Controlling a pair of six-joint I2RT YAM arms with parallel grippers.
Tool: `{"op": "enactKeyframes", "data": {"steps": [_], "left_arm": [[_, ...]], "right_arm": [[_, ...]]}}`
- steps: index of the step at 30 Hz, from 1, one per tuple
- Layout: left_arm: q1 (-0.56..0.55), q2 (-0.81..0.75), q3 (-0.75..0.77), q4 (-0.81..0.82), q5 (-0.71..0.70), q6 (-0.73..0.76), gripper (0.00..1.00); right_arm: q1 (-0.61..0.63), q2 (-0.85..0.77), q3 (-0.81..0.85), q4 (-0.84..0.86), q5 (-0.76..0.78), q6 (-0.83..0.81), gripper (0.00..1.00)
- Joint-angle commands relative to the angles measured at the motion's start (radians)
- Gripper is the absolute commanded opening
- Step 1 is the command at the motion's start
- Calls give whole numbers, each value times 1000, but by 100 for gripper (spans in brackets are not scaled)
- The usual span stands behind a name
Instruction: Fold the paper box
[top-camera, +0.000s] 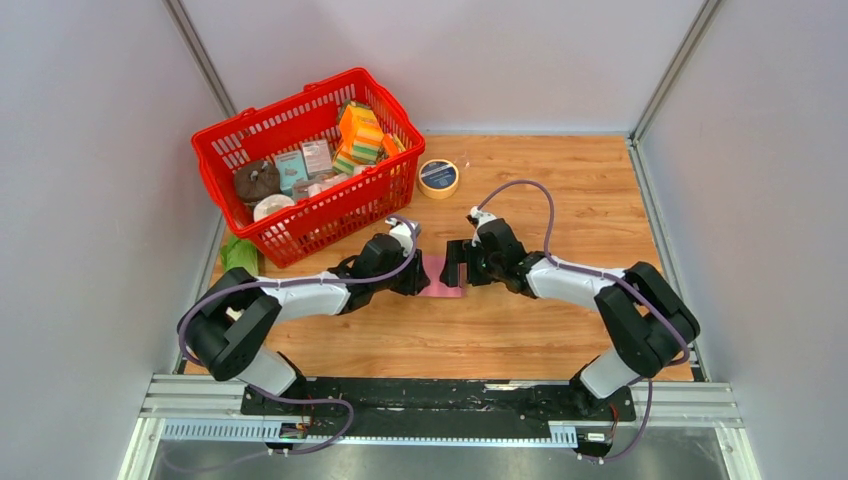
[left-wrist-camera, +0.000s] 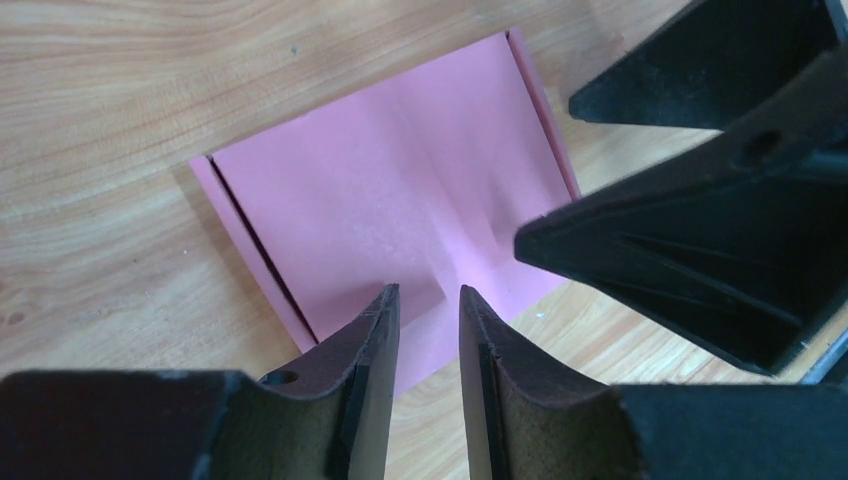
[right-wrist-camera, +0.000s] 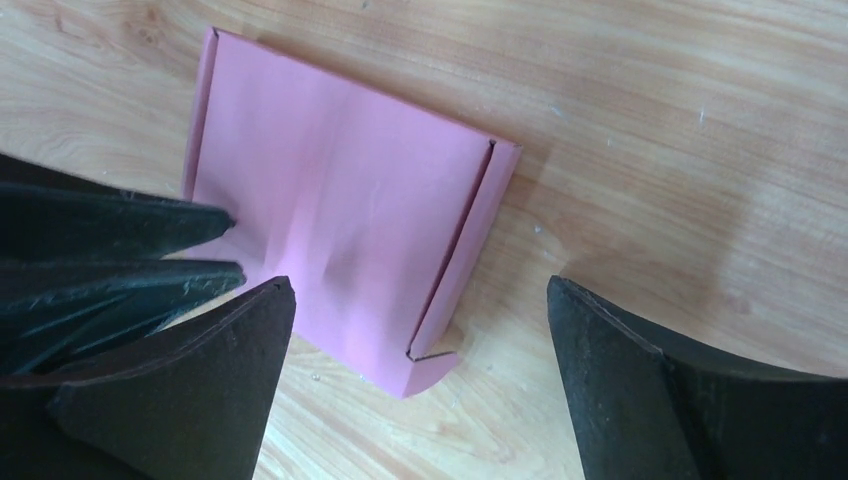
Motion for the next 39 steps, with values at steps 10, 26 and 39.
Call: {"op": "enactKeyframes", "data": {"steps": [10, 26, 39], "left_arm": [[-1, -18, -15, 53, 6, -3, 36], [5, -14, -3, 63, 57, -14, 38], [91, -227, -79, 30, 69, -46, 58]], "right_arm": [[-118, -115, -60, 18, -142, -7, 89], [-130, 46, 3, 154, -265, 72, 44], [-202, 86, -86, 243, -351, 93, 18]]}}
